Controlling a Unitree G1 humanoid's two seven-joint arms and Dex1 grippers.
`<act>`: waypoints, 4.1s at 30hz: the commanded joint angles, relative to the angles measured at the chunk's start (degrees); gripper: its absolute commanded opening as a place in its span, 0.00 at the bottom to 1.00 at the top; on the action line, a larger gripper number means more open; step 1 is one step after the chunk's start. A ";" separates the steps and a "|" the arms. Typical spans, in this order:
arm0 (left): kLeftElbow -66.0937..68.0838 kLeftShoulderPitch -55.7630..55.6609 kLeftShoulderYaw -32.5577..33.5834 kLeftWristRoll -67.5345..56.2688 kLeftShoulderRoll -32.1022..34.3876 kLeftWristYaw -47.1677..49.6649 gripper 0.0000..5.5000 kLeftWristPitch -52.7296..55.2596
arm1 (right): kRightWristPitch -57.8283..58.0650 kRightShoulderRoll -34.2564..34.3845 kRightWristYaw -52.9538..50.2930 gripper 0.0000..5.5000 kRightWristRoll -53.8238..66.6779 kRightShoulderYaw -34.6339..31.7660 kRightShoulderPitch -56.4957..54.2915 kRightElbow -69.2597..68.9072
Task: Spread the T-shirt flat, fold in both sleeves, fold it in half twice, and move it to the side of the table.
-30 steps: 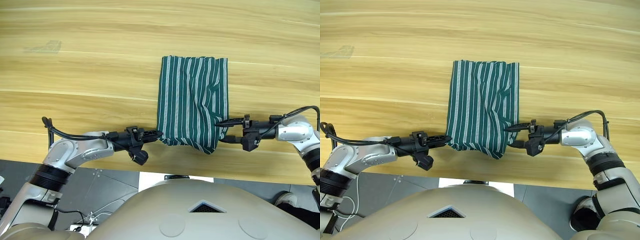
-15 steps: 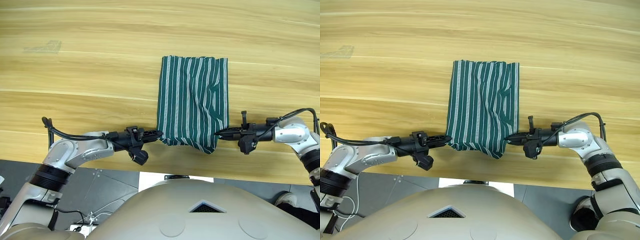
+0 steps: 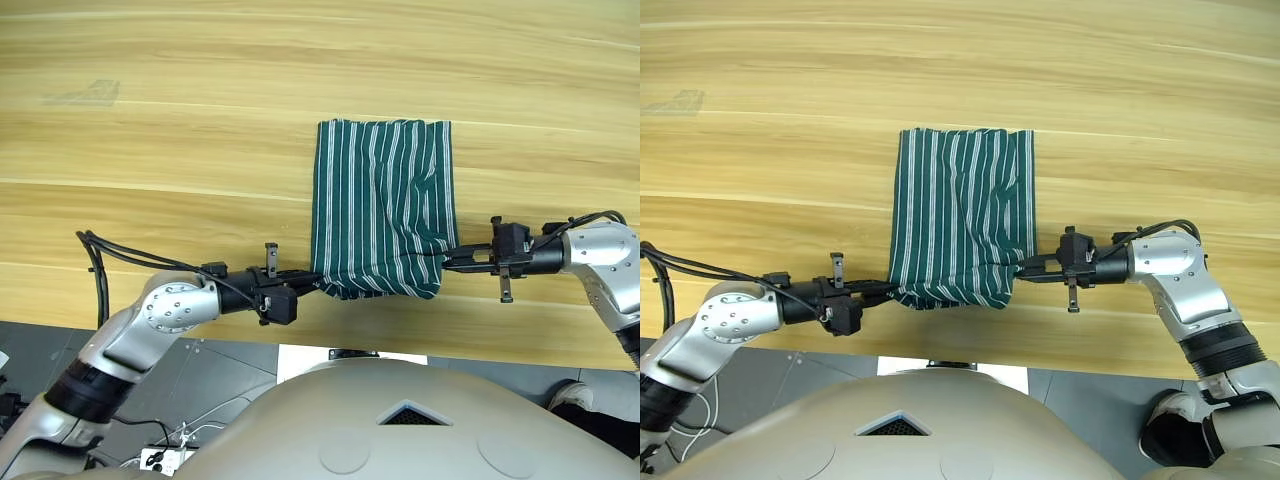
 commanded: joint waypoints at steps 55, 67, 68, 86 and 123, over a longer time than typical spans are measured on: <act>38.94 -24.79 21.67 0.66 -33.16 24.81 0.53 14.42 | -8.61 34.15 -31.25 0.41 -24.25 -20.33 -23.47 33.46; 20.46 -20.07 34.68 -3.20 -39.89 37.82 0.60 7.69 | -16.98 39.12 -22.88 0.41 -30.48 -7.39 -24.67 24.67; 20.08 -19.76 34.94 -2.46 -39.58 38.20 0.60 7.35 | -18.04 39.22 -23.05 0.41 -32.36 -6.43 -26.71 27.20; 14.69 -16.22 29.84 4.11 -41.23 38.82 0.60 6.09 | -15.88 26.81 -51.62 0.41 -65.18 10.49 -43.51 77.01; 14.98 -15.78 20.23 13.12 -50.00 45.25 0.60 3.71 | -32.35 30.18 -78.43 0.41 -37.16 -12.04 -16.29 22.31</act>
